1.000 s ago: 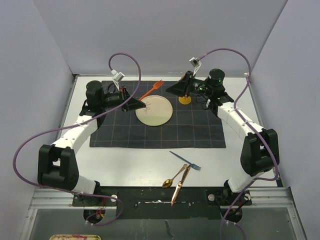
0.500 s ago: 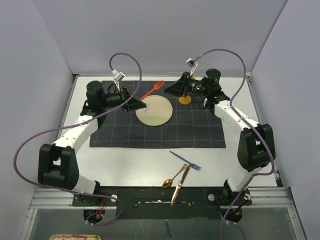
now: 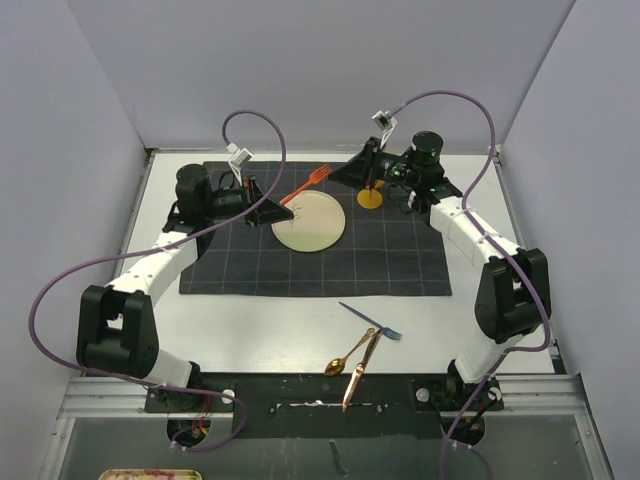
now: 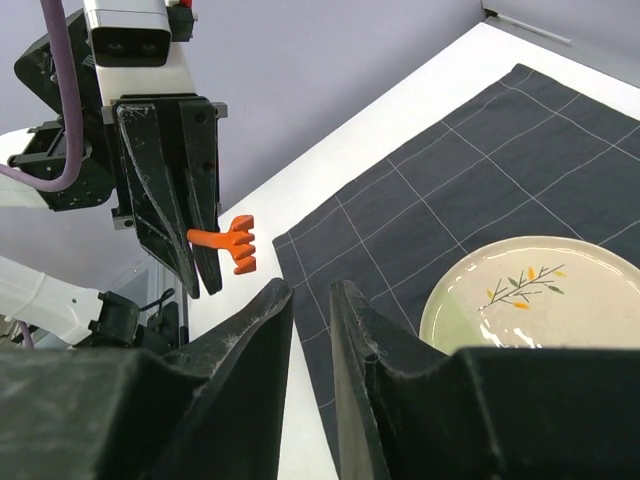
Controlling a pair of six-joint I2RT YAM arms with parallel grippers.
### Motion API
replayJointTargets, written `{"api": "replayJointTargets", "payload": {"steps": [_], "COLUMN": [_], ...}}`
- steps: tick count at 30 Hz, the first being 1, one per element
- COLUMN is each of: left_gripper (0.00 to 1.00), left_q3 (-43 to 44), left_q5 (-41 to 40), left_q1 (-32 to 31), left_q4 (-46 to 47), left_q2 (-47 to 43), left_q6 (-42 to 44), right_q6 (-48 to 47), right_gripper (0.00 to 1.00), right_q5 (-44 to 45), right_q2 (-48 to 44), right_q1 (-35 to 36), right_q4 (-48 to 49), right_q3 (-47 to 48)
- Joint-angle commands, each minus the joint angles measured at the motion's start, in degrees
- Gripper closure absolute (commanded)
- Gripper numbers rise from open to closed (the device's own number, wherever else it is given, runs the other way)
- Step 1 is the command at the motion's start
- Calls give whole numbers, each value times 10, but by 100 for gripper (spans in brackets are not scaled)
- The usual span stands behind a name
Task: Set the dinner table for one person
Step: Adjust the fork.
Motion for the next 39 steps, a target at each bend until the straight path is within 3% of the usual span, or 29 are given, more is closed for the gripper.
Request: {"api": "replayJointTargets", "payload": {"steps": [1,11,31,39], "left_gripper": [100,100,100,100], "left_q3": [1,7,56,46], "left_q5": [1,-11,0,-1], "left_q1": [-5,-6,44,35], "left_q4": [4,-23,34,28], "left_q2": [11,25,36,40], "left_q6": [28,59,3,11], "right_q6": [-19,-36,-51,-48], "right_gripper": [77,78,79,79], "right_q5": [6,6,-2,-2], "right_q2": [-13,-27,-45,-45], "right_q1": [4,3,3,4], "right_q4": [7,-8,-15,-8], "right_q3": [29,21,-5,-3]}}
